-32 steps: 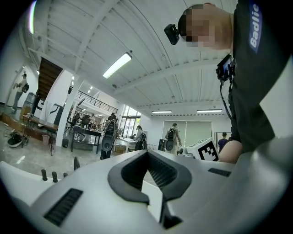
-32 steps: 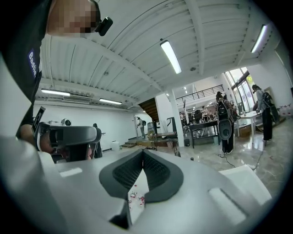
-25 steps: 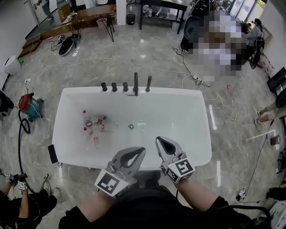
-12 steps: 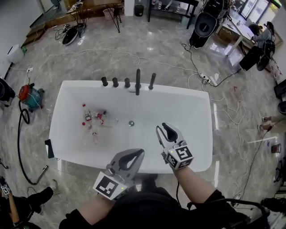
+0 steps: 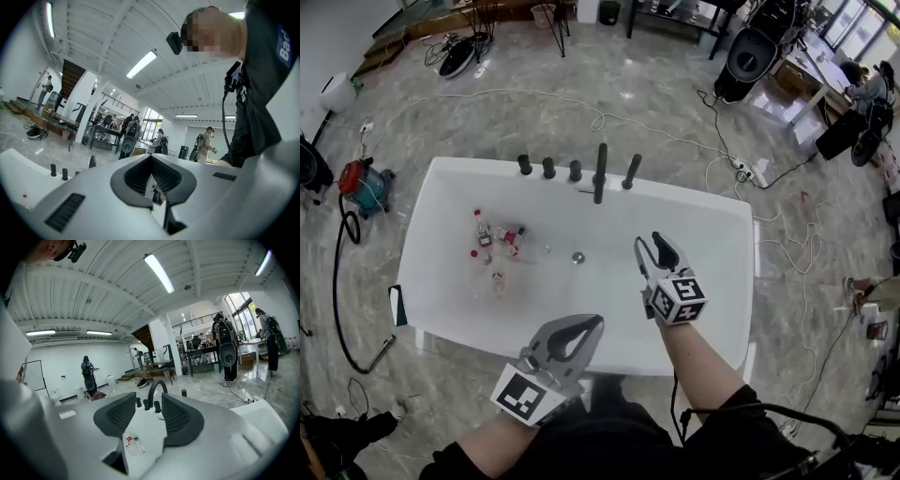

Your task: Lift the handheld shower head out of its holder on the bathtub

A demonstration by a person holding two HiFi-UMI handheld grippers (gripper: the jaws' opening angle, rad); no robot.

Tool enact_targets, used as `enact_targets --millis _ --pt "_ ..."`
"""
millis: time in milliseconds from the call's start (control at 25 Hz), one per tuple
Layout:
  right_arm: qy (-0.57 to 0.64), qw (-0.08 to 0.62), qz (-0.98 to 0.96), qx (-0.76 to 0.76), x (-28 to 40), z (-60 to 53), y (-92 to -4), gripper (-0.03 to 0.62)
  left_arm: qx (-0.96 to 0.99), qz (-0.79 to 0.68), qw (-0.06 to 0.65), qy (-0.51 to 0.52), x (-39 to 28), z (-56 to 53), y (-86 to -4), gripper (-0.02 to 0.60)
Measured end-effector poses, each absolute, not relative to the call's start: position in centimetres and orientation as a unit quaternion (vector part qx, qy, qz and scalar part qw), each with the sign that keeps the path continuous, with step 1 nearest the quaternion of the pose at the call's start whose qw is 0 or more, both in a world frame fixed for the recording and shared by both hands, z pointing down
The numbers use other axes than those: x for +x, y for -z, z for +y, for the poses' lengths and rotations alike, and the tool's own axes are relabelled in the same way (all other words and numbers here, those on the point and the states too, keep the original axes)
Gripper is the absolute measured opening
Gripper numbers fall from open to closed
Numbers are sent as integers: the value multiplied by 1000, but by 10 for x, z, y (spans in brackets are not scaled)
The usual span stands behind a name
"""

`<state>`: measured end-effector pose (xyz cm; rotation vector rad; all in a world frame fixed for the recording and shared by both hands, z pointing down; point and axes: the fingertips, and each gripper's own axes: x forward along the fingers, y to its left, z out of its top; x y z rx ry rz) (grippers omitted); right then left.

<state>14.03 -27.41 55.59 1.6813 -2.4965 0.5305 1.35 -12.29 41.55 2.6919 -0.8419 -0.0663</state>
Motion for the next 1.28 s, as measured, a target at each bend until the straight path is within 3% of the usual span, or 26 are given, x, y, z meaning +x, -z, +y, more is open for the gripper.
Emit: enact_targets --millis 1280 --pt "-181 154 -789 566 185 -516 -735 245 927 -320 194 12 6 -195 -515 0"
